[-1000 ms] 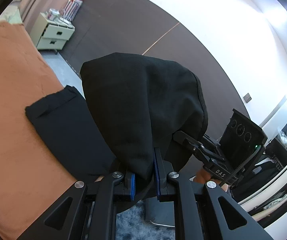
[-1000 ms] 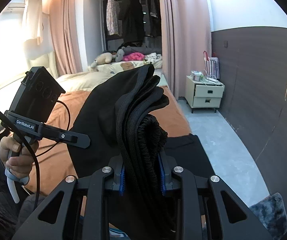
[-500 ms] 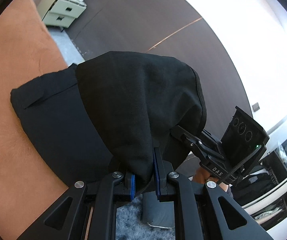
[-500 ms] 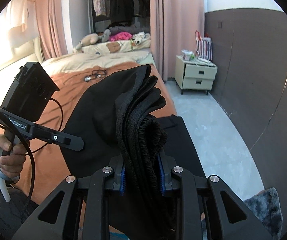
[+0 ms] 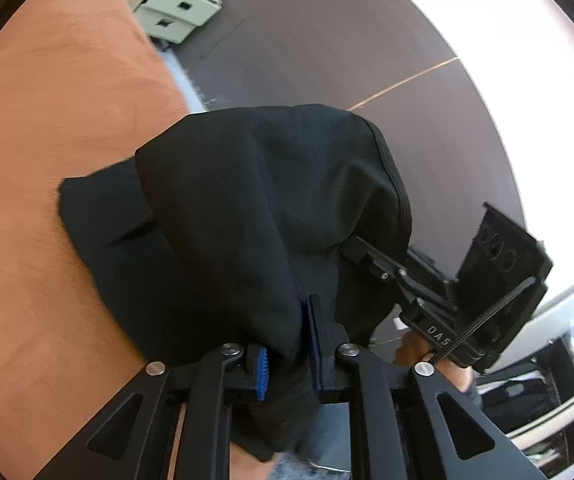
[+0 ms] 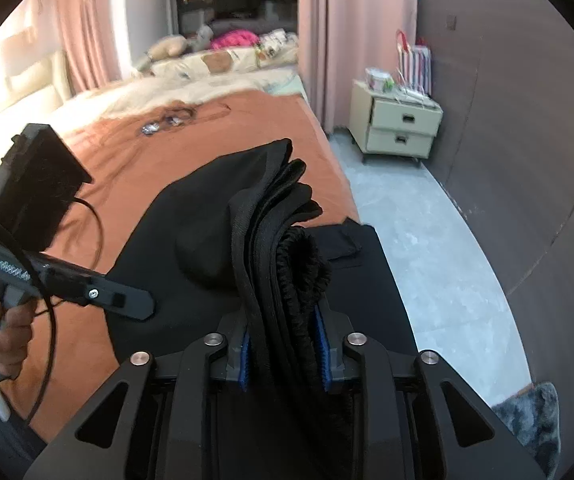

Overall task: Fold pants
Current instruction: 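Carry the shorts toward the bed corner and lower them onto the duvet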

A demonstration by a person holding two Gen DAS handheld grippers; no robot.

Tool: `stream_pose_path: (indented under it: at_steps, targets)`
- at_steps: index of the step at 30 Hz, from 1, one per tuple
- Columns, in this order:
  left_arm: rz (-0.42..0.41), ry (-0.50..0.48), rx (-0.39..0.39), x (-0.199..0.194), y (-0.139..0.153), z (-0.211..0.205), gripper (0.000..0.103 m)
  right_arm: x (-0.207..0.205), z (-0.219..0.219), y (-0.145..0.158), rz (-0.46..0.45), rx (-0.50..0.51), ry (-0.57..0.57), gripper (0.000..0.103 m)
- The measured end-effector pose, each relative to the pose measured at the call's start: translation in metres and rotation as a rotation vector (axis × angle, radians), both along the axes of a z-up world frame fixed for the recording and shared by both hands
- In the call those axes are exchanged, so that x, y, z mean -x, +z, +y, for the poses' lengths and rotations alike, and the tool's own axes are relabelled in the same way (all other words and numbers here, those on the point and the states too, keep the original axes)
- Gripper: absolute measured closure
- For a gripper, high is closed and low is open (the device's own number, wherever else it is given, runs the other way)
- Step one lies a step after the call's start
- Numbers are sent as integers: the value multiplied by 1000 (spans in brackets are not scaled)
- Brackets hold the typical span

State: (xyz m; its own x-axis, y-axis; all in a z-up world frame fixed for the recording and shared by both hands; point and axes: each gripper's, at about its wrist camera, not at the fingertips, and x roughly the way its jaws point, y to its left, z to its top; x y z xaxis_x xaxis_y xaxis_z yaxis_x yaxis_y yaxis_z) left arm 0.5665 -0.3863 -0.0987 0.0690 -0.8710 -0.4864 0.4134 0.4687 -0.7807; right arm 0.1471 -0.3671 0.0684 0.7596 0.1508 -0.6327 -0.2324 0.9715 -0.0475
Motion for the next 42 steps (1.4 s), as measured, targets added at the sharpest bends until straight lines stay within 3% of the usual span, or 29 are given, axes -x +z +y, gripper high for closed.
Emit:
stream_pose_path:
  at_steps: [3,8,13,16,21,23,24,29,32,35,37,39,42]
  targets:
    - [42,21,-54,-5,-16,6,69,-8,-9,-12,78,3,-94,69]
    - [75,62,-50,-4,-25,24,66,23,-29,8,39,-107,-167,64]
    - [146,93,-12,-23,-34,28,66,72,-36,16,31,-144,-175,64]
    - [179,118,24,-36,-35,23,66,92,-37,8,42,-161,-174,64]
    - [230,165,45,-38,-39,22,66,86,-48,-5,52,-197,-169,64]
    - [204,197,33,-32,-35,28,89,71,-53,-12,63,-202,-173,64]
    - [181,220,10,-29,-31,32,93,70,-56,-14,71,-203,-181,64]
    - [152,245,-28,-17,-28,40,92,57,-68,-15,88,-164,-242,64]
    - [174,242,-47,-10,-23,45,83,58,-79,-21,121,-99,-323,64]
    - [138,229,-87,1,-10,51,66,66,-101,-20,139,-192,-347,64]
    - [100,230,-114,-2,-2,58,49,73,-108,-14,135,-184,-374,64]
    - [76,231,-125,7,8,68,43,83,-114,-7,134,-183,-397,64]
    - [71,219,-126,17,16,80,43,94,-109,7,118,-200,-404,64]
